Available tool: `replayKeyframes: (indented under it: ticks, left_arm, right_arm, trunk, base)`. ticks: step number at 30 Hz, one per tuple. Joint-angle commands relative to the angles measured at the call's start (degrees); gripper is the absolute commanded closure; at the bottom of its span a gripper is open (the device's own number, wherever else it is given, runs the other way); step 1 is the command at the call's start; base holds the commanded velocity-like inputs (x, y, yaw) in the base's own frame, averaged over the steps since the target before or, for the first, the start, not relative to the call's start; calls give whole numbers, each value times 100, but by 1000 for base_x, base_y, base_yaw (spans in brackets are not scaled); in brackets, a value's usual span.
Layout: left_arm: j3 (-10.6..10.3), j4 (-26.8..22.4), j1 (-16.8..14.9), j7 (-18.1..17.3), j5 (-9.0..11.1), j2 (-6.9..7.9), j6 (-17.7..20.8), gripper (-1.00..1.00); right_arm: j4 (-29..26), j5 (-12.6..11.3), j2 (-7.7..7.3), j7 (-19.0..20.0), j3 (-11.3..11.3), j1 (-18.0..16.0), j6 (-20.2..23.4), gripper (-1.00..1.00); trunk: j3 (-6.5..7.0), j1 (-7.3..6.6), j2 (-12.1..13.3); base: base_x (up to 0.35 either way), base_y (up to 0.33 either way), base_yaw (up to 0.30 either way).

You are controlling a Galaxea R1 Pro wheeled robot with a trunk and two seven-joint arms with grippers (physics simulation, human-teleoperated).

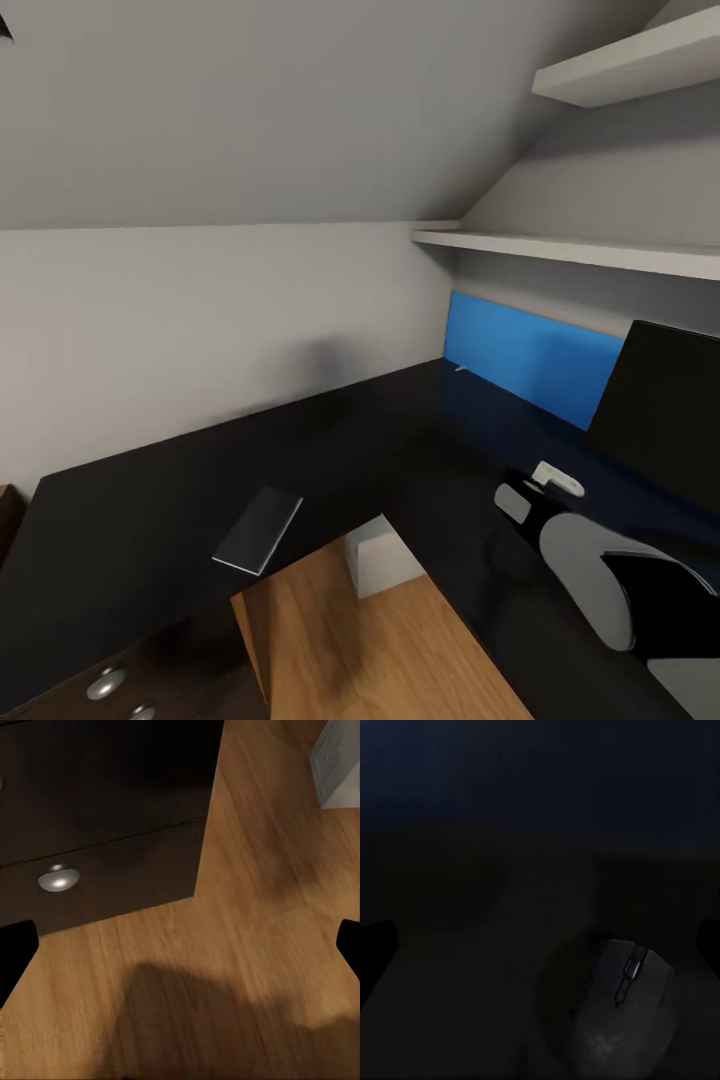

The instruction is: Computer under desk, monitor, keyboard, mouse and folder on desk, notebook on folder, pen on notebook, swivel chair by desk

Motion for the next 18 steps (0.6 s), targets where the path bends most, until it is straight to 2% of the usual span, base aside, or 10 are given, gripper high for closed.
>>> replayKeyframes:
  ticks: [1,4,5,6,8,11,13,14,16,18]
  left_arm:
    - [-39,77,-2,33,52,-10,-33,-100]
    - [-40,121,-2,30,48,-38,-35,-100]
    - [-41,130,-2,30,47,-44,-37,-100]
    - [-41,133,-2,30,47,-46,-37,-100]
    - [-41,141,-2,29,46,-51,-38,-100]
    - [-41,145,-2,29,46,-54,-39,-100]
    - [-41,145,-2,29,46,-54,-39,-100]
    - [-41,146,-2,29,46,-54,-39,-100]
    - [-41,146,-2,29,46,-54,-39,-100]
    - [-47,146,-2,29,46,-56,-46,-100]
  right_arm:
    - [6,136,77,5,-10,-4,-180,-100]
    - [31,425,247,3,-8,8,-643,-100]
    - [45,670,328,1,-7,61,-885,-100]
    - [48,794,362,0,-7,95,-983,-100]
    - [49,1332,481,-11,-4,279,-1265,-100]
    - [57,1864,661,-15,-4,418,-1404,-100]
    - [64,2005,757,-14,-5,449,-1429,-100]
    - [78,2266,1025,-8,-4,570,-1458,-100]
    - [79,2410,1142,-6,8,668,-1465,-100]
    - [85,2762,1330,7,33,847,-1471,-100]
  trunk:
    - [-5,0,-3]
    - [-5,0,-3]
    - [-5,0,-3]
    - [-5,0,-3]
    - [-5,0,-3]
    - [-5,0,-3]
    - [-5,0,-3]
    - [-5,0,-3]
    - [-5,0,-3]
    - [-5,0,-3]
  base:
    - [0,0,0]
    - [0,0,0]
    - [0,0,0]
    - [0,0,0]
    - [0,0,0]
    - [0,0,0]
    - [0,0,0]
    - [0,0,0]
    - [0,0,0]
    - [0,0,0]
